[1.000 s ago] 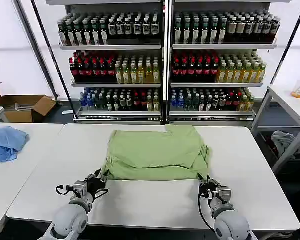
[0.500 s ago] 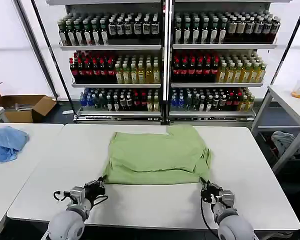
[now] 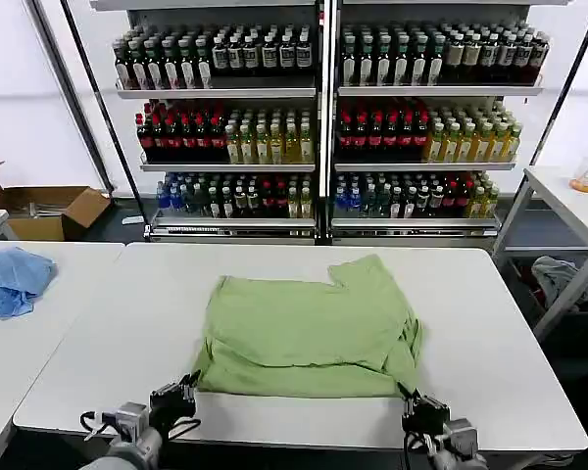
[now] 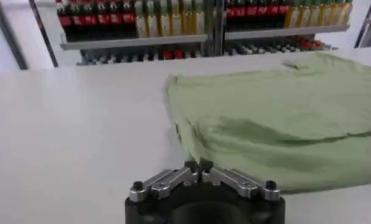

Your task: Fold and organize the clothes.

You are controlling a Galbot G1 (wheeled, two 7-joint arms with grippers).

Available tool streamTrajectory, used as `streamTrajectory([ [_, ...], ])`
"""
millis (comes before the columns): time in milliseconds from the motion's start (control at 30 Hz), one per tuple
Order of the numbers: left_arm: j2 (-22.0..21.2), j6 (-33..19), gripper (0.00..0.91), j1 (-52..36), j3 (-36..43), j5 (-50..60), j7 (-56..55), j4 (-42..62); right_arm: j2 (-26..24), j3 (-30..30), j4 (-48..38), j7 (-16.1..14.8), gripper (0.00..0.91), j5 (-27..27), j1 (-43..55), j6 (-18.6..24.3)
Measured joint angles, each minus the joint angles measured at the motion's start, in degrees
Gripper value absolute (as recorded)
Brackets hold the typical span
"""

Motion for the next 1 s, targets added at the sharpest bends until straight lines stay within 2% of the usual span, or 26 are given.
streamTrajectory([
  [267, 0.29, 0.71, 0.907, 8.17, -2.56, 1.28, 0.05, -6.49, -1.3, 3.27, 4.9, 0.08, 0.907, -2.85, -3.96, 1.26],
  [500, 1.48, 0.17, 0.907, 9.26, -4.54, 0.3, -0.66, -10.11, -3.56, 5.22, 5.49, 1.06, 0.907, -0.92, -0.85, 1.79],
  [733, 3.04, -0.2, 0.907, 3.63, -3.58, -3.67, -3.14, -8.17, -4.45, 2.38, 0.54, 3.46, 0.907, 5.05, 10.24, 0.27],
  [1000, 2.75, 0.96, 0.907, -9.66, 2.11, -6.39, -6.51, -0.39, -3.6, -4.99, -10.43, 6.34, 0.907, 12.91, 28.28, -3.18],
])
